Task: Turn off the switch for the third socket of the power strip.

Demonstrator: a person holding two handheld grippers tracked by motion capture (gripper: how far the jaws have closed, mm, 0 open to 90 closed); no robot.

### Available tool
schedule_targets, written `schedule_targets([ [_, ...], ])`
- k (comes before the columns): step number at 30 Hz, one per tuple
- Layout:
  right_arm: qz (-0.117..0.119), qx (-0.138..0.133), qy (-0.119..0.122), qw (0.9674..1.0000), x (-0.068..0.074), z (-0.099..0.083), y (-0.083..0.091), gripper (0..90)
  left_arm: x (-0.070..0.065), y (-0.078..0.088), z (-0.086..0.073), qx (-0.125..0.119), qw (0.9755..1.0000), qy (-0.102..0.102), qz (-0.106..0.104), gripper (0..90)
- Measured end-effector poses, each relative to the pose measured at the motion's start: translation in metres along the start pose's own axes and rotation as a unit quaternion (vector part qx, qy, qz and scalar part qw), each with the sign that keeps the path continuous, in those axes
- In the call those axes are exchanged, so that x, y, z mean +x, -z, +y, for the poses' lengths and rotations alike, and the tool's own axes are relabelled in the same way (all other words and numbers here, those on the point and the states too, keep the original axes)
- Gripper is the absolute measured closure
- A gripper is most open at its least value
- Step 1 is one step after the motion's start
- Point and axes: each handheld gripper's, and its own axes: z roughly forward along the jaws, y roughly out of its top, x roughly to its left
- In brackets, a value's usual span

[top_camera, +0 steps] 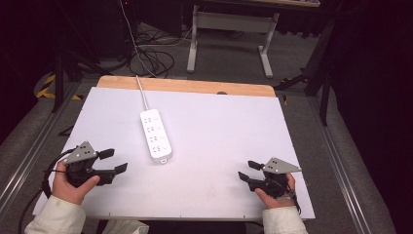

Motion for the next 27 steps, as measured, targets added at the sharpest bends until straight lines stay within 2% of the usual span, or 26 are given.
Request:
schedule_targets([
  [6, 0.001, 0.0, -0.004, 1.0, 0.0, -0.002, 0.001, 42.5, 0.001, -0.004, 0.015, -0.005, 1.0, 0.001, -0.007, 26.4],
  [10, 0.0, 0.002, -0.006, 1.0, 0.0, -0.002, 0.002, 42.5, 0.002, -0.007, 0.021, 0.0, 1.0, -0.004, -0.005, 26.4],
  [12, 0.0, 0.002, -0.005, 1.0, 0.0, -0.002, 0.001, 42.5, 0.003, -0.009, 0.027, 0.001, 0.9999, -0.013, 0.004, 26.4],
  [18, 0.003, 0.005, -0.004, 1.0, 0.0, -0.002, 0.0, 42.5, 0.005, -0.011, 0.037, -0.002, 0.9999, -0.01, 0.002, 26.3],
  [27, 0.005, 0.01, -0.005, 0.9999, 0.0, -0.003, -0.002, 42.9, 0.006, -0.021, 0.054, -0.004, 0.9999, -0.016, -0.001, 26.2],
])
